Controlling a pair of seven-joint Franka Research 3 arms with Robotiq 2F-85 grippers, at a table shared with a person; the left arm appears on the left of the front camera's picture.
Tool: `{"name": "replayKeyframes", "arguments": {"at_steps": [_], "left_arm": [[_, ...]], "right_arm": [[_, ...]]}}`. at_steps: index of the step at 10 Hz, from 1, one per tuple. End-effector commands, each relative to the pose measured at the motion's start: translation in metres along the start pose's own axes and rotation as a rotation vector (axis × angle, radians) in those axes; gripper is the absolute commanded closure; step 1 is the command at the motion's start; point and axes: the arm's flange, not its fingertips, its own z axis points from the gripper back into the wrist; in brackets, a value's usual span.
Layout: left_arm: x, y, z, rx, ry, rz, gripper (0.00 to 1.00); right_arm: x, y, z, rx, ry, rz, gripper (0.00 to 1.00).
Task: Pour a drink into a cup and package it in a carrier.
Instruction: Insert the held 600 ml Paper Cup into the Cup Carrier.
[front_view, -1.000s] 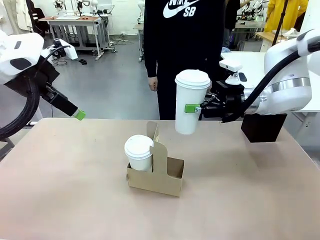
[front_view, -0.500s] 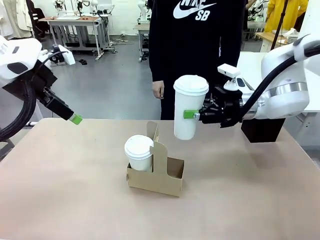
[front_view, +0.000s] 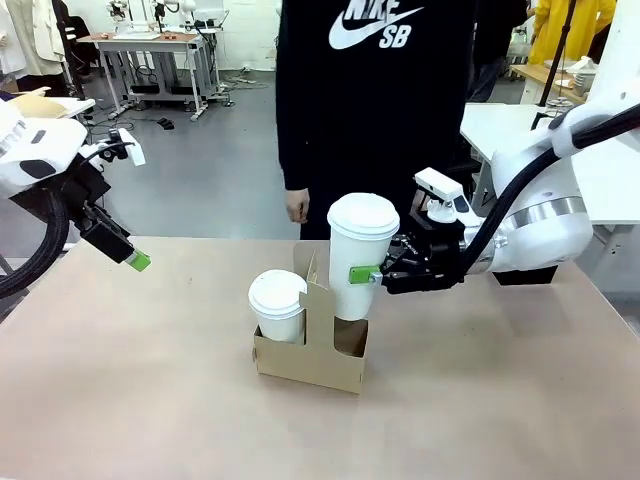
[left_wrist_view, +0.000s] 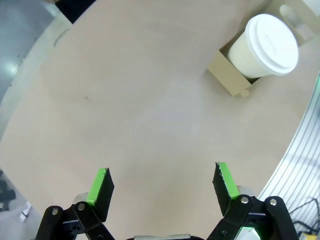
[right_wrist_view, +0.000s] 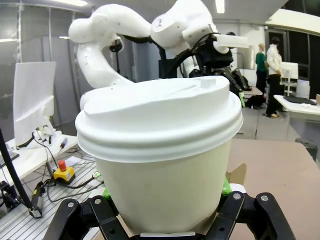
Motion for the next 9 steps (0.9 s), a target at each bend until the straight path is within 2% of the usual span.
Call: {"name": "replayKeyframes", "arguments": {"at_steps": [1, 5, 9], "left_arm": [[0.004, -0.005, 0.006, 0.0, -0.018, 0.014, 0.0], [0.004, -0.005, 0.006, 0.0, -0.018, 0.014, 0.0], [0.004, -0.005, 0.006, 0.0, -0.018, 0.014, 0.0]], "right_arm": [[-0.006, 0.007, -0.003, 0.044, -0.006, 0.017, 0.2], [-0.033, 0.001, -0.012, 0.094, -0.023, -0.002, 0.2], [-0.062, -0.006, -0.015, 0.09, -0.025, -0.008, 0.2]]}}
